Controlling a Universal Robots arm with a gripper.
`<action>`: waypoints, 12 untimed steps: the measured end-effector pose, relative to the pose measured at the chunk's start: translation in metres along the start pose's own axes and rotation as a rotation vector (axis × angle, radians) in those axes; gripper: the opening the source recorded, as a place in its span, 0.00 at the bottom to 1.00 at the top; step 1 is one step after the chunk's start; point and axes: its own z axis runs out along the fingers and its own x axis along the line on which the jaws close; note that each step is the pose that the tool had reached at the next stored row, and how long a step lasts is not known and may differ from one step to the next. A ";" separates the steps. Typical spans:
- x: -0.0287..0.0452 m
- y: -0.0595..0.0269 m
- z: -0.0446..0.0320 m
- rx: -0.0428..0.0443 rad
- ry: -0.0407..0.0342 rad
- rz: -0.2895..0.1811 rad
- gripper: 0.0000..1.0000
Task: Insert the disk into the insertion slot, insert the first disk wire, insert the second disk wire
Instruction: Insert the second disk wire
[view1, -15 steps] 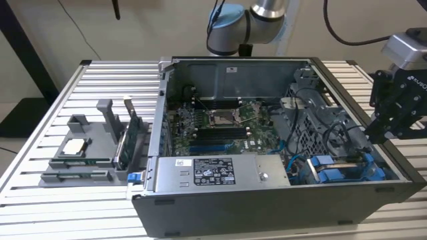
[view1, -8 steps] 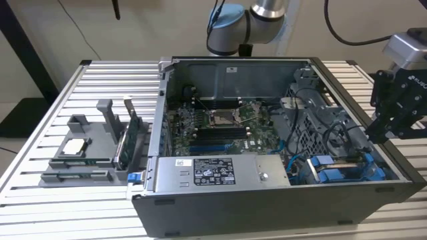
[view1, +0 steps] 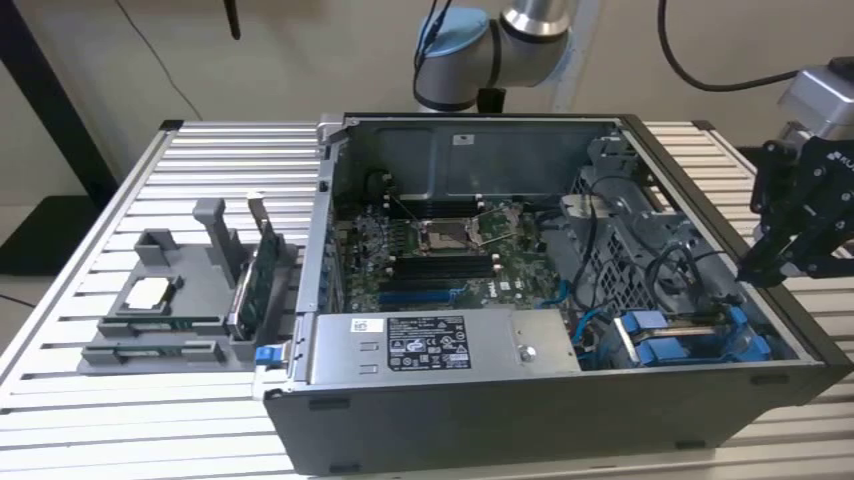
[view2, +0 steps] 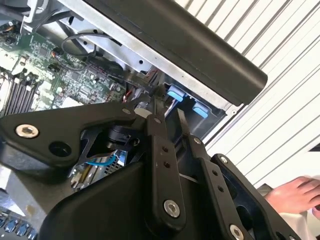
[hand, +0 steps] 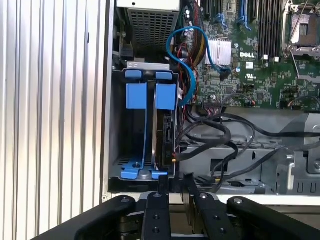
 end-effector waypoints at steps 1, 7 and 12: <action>0.0000 -0.0010 0.0000 -0.0001 -0.0001 0.000 0.27; 0.0001 -0.0033 0.0000 -0.0002 -0.0002 0.000 0.27; 0.0001 -0.0035 0.0000 -0.0002 -0.0002 0.000 0.27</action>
